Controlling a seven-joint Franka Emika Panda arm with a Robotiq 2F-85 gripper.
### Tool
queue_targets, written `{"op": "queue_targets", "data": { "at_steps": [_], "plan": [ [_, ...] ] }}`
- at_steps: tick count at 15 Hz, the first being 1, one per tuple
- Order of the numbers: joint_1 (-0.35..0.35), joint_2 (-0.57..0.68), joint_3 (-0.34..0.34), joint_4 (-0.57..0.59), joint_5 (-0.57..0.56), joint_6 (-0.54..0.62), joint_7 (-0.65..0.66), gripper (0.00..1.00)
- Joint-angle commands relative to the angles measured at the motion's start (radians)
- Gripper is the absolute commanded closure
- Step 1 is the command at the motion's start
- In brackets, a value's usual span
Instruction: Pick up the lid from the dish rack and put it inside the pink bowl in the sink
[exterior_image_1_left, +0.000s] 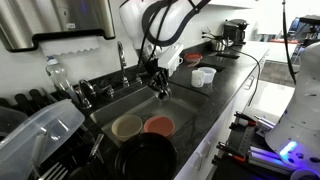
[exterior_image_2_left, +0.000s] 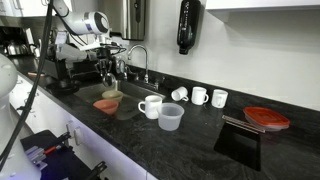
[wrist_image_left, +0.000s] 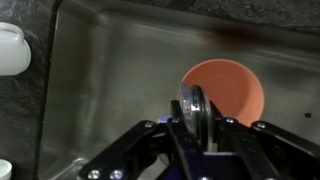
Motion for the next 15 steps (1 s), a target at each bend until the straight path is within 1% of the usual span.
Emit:
{"op": "queue_targets", "data": {
  "at_steps": [1,9,10,12,15],
  "plan": [
    [-0.01,0.001,0.002,-0.003,-0.001,-0.003,0.013,0.73],
    [-0.009,0.0,0.002,-0.004,-0.001,-0.003,0.029,0.73],
    [-0.01,0.01,0.001,0.002,-0.002,-0.006,0.032,0.93],
    [-0.013,0.045,-0.003,0.018,-0.003,-0.019,0.01,0.93],
    [-0.02,0.109,-0.004,0.033,0.023,-0.007,-0.053,0.93]
  ]
}}
